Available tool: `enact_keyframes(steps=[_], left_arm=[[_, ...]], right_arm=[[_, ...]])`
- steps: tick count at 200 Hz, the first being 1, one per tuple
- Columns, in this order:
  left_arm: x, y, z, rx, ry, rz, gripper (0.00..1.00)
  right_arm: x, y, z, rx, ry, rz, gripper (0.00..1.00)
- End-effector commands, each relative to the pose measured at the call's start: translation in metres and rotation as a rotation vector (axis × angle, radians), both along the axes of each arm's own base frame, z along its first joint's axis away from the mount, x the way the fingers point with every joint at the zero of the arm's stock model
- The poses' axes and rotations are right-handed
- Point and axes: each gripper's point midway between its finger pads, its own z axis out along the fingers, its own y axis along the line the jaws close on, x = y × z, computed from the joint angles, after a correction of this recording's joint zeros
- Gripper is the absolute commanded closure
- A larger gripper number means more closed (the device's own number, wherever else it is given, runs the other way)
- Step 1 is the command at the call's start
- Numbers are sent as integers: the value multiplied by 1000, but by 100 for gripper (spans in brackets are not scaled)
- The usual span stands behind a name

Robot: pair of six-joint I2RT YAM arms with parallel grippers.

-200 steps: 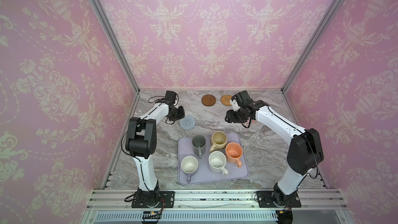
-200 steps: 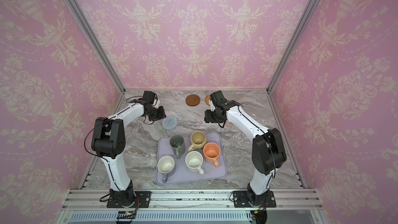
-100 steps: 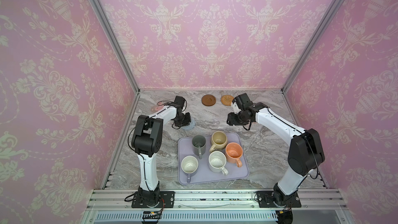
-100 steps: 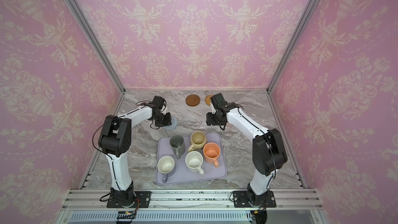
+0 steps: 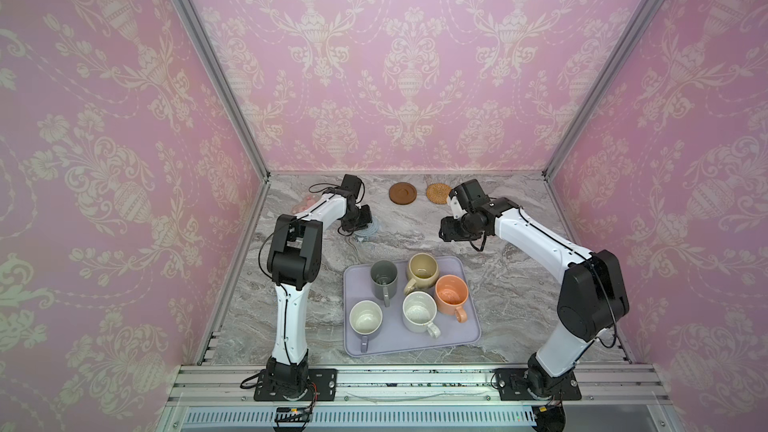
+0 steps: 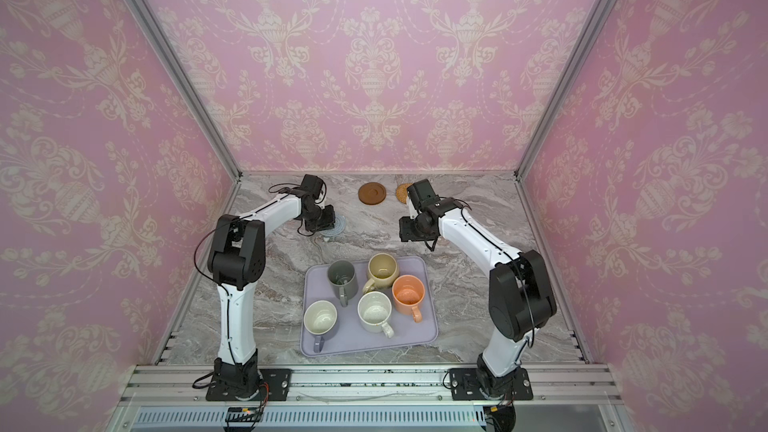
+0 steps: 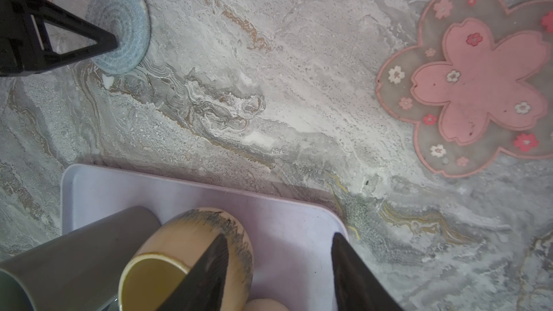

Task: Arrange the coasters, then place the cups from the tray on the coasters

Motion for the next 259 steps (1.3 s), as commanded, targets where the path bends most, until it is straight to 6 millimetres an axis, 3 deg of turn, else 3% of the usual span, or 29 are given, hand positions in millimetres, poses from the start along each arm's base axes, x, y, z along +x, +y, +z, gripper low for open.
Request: enact_keyframes(steps=[1, 53, 134, 259], left_arm=[[0, 7, -33, 80, 85, 15, 85], [41, 6, -32, 84, 64, 51, 85], [81, 7, -38, 77, 29, 115, 84], [101, 32, -45, 80, -9, 268, 84]], right_arm=[[-5, -10, 3, -29, -5, 2, 43], [-8, -22, 2, -47, -3, -15, 43], [-4, -26, -6, -48, 18, -22, 43], [1, -30, -7, -49, 29, -26, 43]])
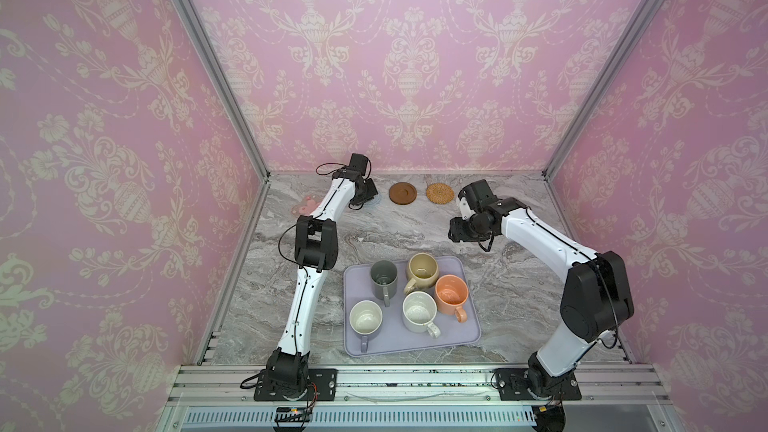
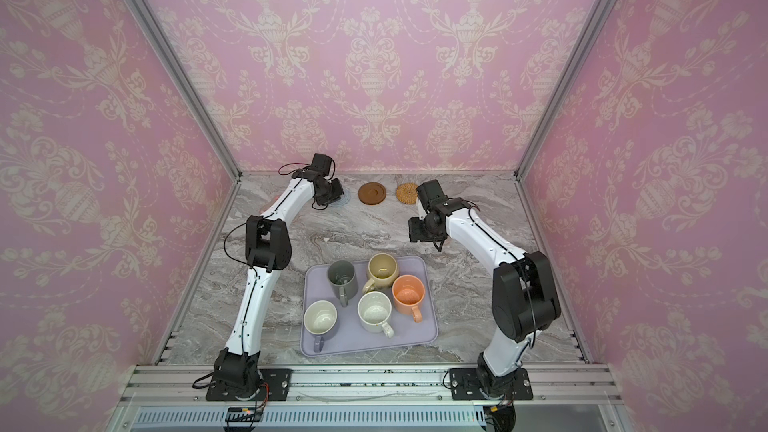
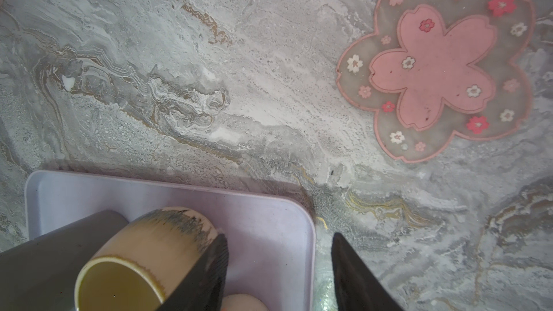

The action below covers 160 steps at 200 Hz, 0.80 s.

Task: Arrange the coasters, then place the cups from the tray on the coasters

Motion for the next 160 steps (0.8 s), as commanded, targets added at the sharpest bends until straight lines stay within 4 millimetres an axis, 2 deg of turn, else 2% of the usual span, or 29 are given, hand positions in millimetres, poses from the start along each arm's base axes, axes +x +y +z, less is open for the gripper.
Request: enact_keyframes(steps=[1, 72, 160], left_arm=[[-16, 30, -48, 78, 123, 75, 84], [-15, 22, -44, 38, 119, 63, 83], [-26, -8, -37, 36, 119, -14, 82]], right_arm=[[1, -2, 0, -10, 10, 11, 43], [2, -1, 4, 1, 2, 5, 43], [-4, 0, 5, 28, -8, -12, 43]])
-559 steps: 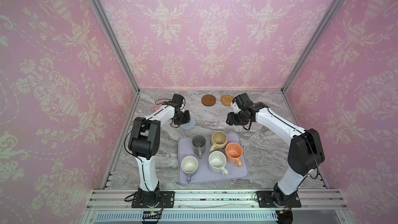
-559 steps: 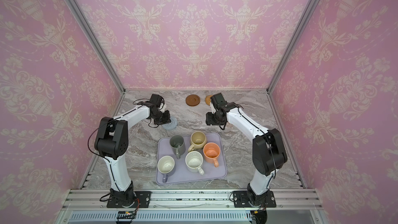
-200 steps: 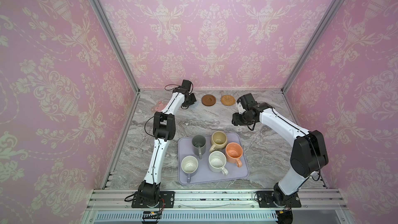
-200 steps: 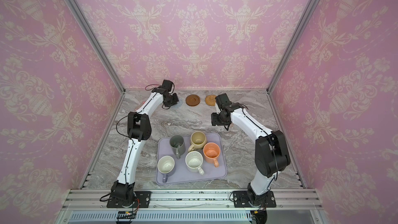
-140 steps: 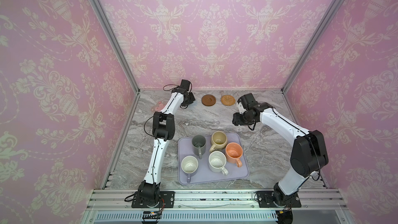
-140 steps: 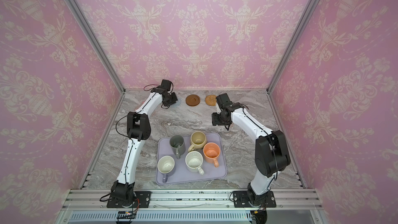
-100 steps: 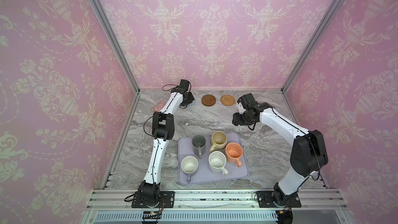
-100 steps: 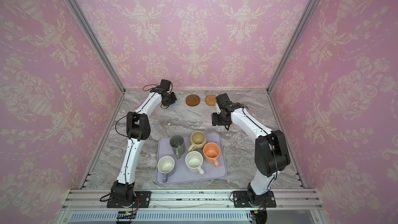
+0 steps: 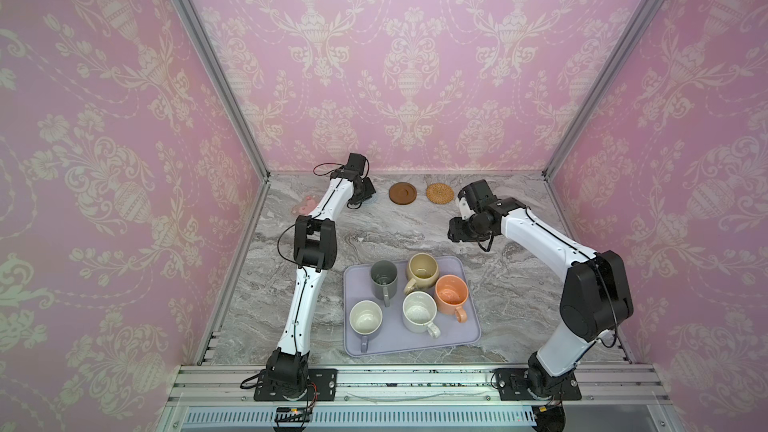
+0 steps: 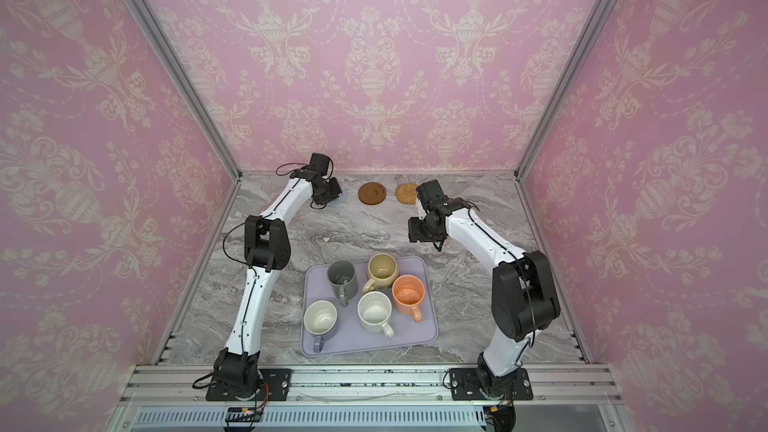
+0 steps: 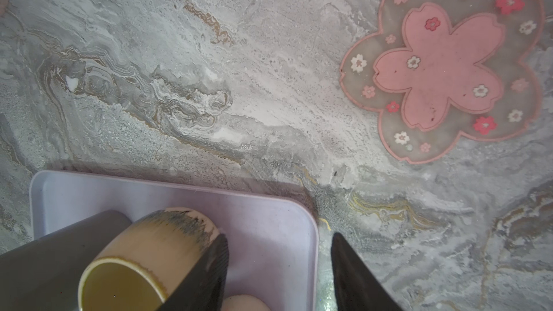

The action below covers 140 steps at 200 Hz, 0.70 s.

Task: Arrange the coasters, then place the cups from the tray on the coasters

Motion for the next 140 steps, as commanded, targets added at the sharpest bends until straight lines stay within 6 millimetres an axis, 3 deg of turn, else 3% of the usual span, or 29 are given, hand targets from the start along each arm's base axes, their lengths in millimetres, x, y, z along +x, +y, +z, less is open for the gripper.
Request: enact_keyframes(steps=[1, 40, 69, 90, 112, 140], left_arm=[[-29, -10, -38, 34, 129, -38, 82], [-22, -14, -30, 14, 102, -40, 80], [-15, -12, -10, 31, 61, -41, 79], [-13, -10, 13, 45, 20, -53, 78], [-11, -14, 51, 42, -48, -99, 76], [-20, -18, 88, 48, -94, -163, 72]], right_arm=[[-3, -2, 8, 18, -14, -13, 43], [-5, -3, 10, 18, -23, -13, 43], [-5, -4, 11, 20, -28, -18, 43], [-6, -6, 12, 18, -34, -22, 43], [-6, -7, 16, 16, -46, -24, 43], [-6, -7, 18, 21, -54, -28, 43]])
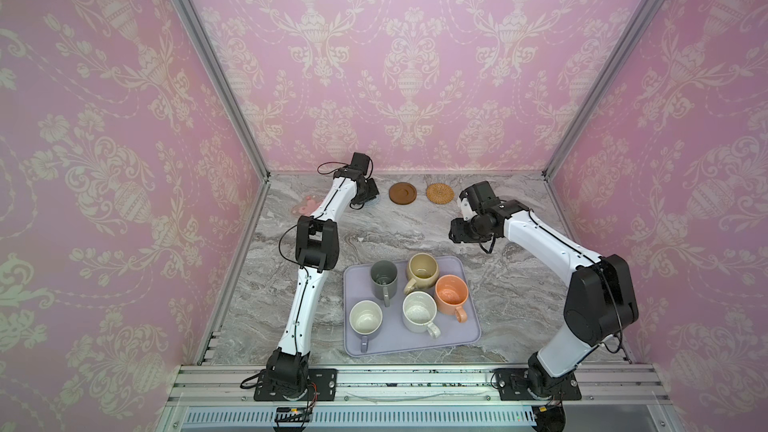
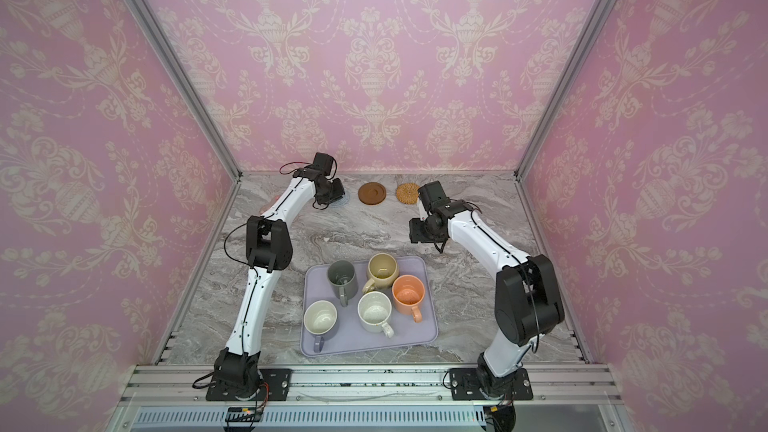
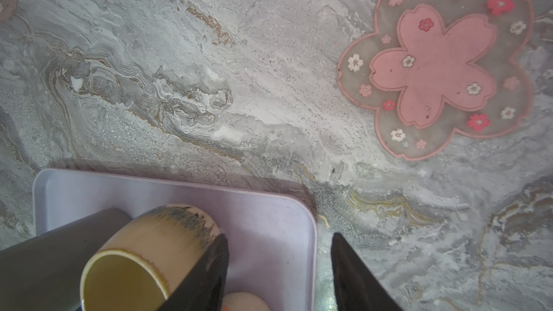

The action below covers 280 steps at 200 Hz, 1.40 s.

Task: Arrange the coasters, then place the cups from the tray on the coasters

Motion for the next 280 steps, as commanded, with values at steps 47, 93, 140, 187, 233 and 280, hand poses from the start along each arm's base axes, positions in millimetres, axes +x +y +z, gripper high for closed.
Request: enact_keyframes(steps=[47, 93, 140, 187, 233, 280], left_arm=[[-42, 9, 89, 62, -58, -138, 68], [-77, 64, 77, 3, -20, -26, 66], [-112, 144, 63, -78, -18, 169, 65], [-134, 211, 47, -97, 19, 287, 64], [-115, 259, 40, -55, 8, 326, 62], [-77, 291, 14, 15, 39, 311, 60]], right_arm=[[-4, 5, 14, 67, -27, -11, 43], [0, 19, 16, 137, -22, 3, 43], [10, 54, 18, 192, -5, 49, 44], [26, 107, 15, 225, 22, 119, 45], [39, 159, 6, 289, 55, 168, 44], [40, 202, -5, 353, 80, 211, 44]])
